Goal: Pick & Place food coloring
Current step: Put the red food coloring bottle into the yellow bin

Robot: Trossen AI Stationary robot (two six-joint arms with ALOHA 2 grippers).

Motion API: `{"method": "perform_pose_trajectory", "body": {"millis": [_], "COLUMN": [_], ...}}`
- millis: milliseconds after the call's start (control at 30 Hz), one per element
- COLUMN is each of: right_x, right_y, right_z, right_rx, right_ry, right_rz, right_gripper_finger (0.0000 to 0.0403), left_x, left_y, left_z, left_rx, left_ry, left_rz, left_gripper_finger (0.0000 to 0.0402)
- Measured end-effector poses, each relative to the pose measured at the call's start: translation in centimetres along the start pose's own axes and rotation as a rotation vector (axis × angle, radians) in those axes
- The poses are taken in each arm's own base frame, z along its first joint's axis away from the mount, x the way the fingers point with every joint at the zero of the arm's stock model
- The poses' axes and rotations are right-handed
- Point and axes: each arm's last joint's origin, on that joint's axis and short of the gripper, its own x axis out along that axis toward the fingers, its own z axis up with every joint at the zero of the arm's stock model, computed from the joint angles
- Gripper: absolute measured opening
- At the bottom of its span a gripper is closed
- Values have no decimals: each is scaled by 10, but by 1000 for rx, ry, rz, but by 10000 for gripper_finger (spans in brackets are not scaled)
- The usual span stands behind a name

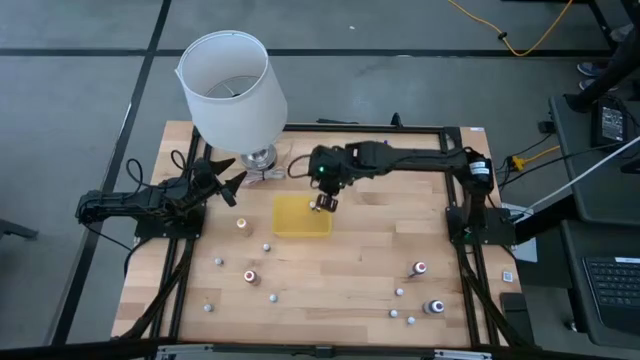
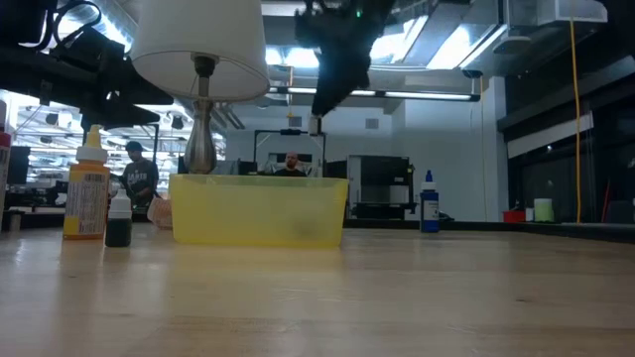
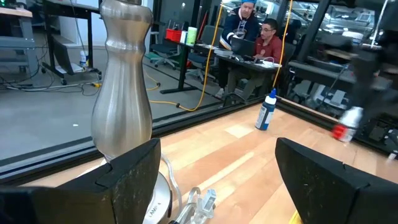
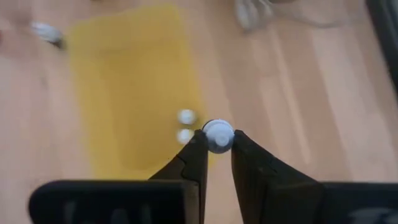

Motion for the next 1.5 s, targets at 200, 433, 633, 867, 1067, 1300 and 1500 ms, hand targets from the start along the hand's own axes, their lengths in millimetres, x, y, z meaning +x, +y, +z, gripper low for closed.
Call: {"method": "perform_pose_trajectory", "body": {"millis": [200,433,633,867,1067,1300,1500], "right_x": [-2,31,56,86,106,117,132], "right_y": [34,53,52,42,37,33,30], "right_z": [1,5,5,3,-1,-4,-9], "right_rx": [35,59,63,51,57,63,69], "right_ry": [-55,-84,-70,-34,-4,17,48], "right_rz": [52,68,59,33,20,10,0], "right_gripper_finger": [57,57,57,57,57,57,57], "left_x": [0,0,0,0,0,0,0], "left_y": [0,0,0,0,0,0,0], "left_z": [0,0,0,0,0,0,0], "left_rx": [0,0,0,0,0,0,0], "left_ry": [0,0,0,0,0,0,0], "left_rz": [0,0,0,0,0,0,0], "left_gripper_finger": [312,311,313,312,311,313,311]}}
